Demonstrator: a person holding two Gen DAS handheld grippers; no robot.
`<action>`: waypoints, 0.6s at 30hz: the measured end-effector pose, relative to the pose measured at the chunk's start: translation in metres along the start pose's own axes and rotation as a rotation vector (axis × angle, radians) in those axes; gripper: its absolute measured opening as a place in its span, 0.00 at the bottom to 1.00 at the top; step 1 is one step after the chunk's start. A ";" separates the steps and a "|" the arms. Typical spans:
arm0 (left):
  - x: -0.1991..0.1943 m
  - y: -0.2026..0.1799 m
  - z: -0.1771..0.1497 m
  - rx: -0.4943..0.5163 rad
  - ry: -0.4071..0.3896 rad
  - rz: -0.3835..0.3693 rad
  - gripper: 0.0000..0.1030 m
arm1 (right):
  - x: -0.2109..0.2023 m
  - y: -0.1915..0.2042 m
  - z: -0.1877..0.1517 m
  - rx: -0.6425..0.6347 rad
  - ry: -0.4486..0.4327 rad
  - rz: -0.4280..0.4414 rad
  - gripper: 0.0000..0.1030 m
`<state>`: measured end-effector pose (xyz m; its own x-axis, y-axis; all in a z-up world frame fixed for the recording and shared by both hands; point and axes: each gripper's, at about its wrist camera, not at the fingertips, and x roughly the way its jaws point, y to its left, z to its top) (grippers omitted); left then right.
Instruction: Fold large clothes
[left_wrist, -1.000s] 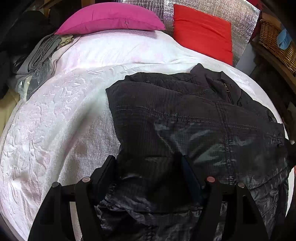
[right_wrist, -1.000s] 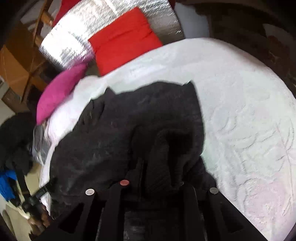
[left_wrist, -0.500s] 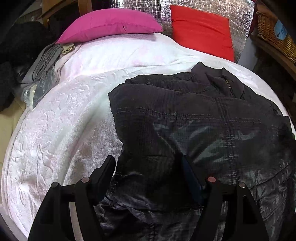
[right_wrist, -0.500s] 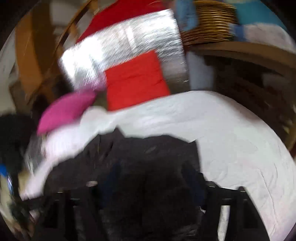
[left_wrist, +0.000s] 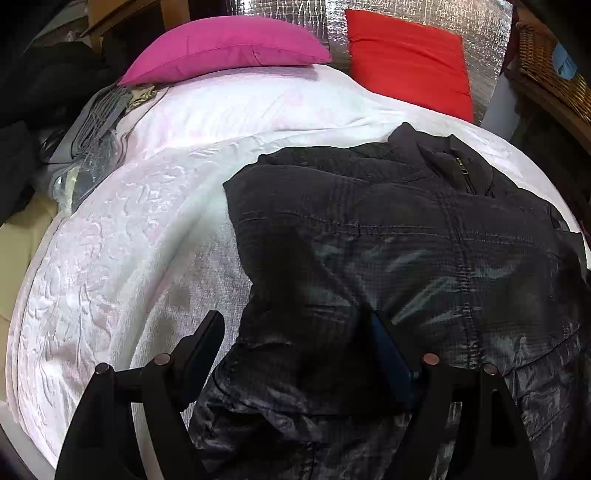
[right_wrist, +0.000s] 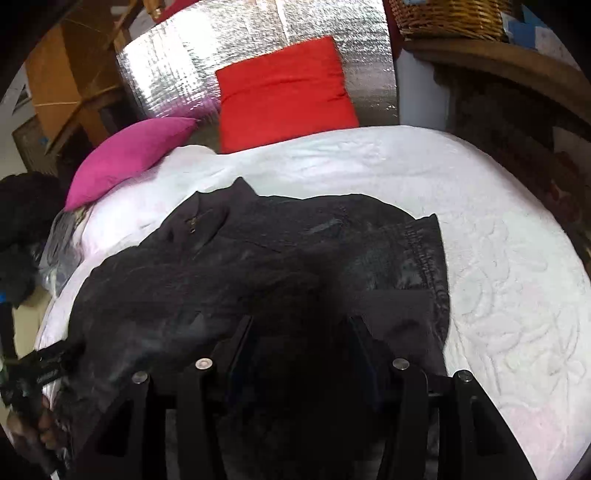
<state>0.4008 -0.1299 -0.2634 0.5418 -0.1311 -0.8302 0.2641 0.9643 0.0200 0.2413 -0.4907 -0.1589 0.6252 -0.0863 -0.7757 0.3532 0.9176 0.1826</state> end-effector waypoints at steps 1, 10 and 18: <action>-0.002 0.000 -0.001 0.002 -0.008 0.010 0.78 | -0.005 0.003 -0.004 -0.023 0.003 0.001 0.53; -0.015 -0.016 -0.016 0.101 -0.070 0.119 0.78 | 0.012 0.016 -0.027 -0.143 0.086 -0.064 0.53; -0.020 0.012 -0.001 0.014 -0.026 -0.078 0.79 | -0.026 -0.070 -0.001 0.239 -0.044 0.070 0.80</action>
<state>0.3929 -0.1157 -0.2472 0.5397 -0.2115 -0.8148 0.3173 0.9477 -0.0358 0.1995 -0.5518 -0.1521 0.6817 -0.0468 -0.7301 0.4591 0.8043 0.3771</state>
